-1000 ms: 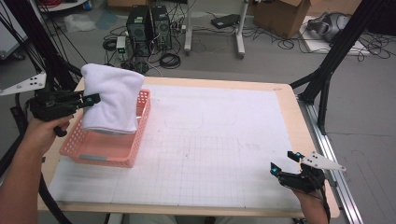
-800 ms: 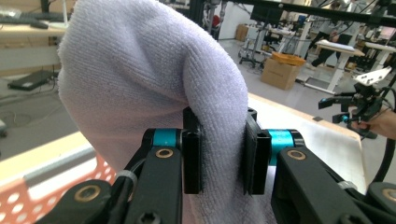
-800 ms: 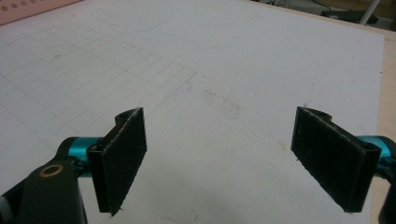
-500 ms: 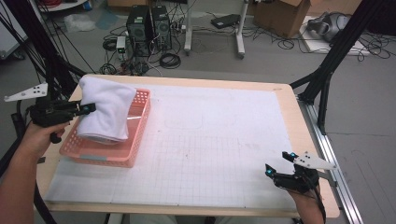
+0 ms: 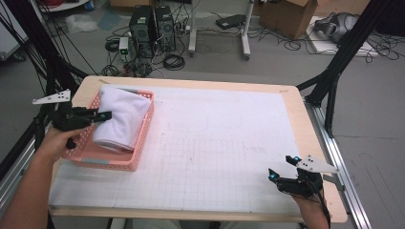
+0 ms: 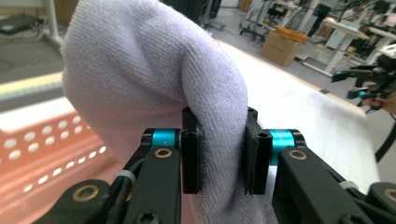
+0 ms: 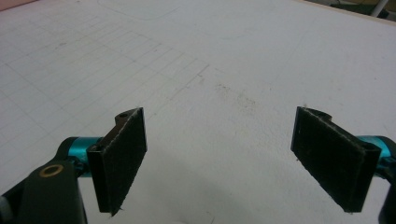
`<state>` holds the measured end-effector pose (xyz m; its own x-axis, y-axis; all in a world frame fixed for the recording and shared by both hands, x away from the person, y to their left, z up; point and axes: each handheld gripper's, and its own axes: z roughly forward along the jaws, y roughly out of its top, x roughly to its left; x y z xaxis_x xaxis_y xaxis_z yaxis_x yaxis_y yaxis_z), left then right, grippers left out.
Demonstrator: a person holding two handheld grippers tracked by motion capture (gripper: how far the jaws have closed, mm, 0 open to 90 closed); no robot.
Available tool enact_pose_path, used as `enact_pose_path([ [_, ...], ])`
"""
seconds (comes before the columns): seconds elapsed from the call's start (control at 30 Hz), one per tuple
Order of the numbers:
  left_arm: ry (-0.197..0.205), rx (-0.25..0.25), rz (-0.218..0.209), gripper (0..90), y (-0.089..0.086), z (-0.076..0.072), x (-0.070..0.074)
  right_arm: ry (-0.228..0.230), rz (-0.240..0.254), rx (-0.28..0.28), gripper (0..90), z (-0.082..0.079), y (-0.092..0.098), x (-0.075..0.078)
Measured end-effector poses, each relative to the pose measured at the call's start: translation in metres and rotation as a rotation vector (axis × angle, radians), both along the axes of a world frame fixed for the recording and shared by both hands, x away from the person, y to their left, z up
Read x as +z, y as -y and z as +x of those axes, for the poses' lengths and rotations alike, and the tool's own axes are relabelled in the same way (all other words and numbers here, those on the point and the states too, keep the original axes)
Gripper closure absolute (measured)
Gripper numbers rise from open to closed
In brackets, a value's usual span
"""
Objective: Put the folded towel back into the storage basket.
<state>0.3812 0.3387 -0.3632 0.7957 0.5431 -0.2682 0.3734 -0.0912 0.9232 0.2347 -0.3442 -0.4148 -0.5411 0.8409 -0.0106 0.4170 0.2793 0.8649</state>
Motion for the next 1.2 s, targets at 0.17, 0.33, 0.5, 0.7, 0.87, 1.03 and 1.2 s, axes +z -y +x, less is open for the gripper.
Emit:
enact_pose_path([
  [0.17,-0.044,0.041,0.035,72.7,-0.002,0.004,-0.006,0.000,0.001,-0.002,16.9,-0.001,0.002,0.000],
  [0.33,-0.082,0.042,0.064,72.3,0.001,0.005,-0.007,0.001,0.000,-0.005,16.9,-0.001,0.003,-0.001],
  [0.5,-0.084,0.014,0.052,72.2,0.011,0.007,-0.009,0.002,-0.002,0.003,16.9,0.001,0.000,-0.001],
  [0.7,-0.159,0.141,0.185,64.9,0.014,0.014,-0.011,-0.008,-0.006,0.003,16.9,0.000,-0.001,-0.002],
  [0.87,-0.160,0.411,0.269,29.9,0.005,0.012,0.005,-0.006,-0.005,0.002,16.9,0.000,0.000,-0.002],
  [1.03,-0.099,0.510,0.323,28.2,0.013,0.004,0.016,-0.002,-0.004,0.004,16.9,-0.001,0.000,0.000],
  [1.2,-0.177,0.425,0.411,38.2,0.037,0.006,-0.001,0.003,-0.006,0.009,17.0,-0.001,-0.001,0.000],
])
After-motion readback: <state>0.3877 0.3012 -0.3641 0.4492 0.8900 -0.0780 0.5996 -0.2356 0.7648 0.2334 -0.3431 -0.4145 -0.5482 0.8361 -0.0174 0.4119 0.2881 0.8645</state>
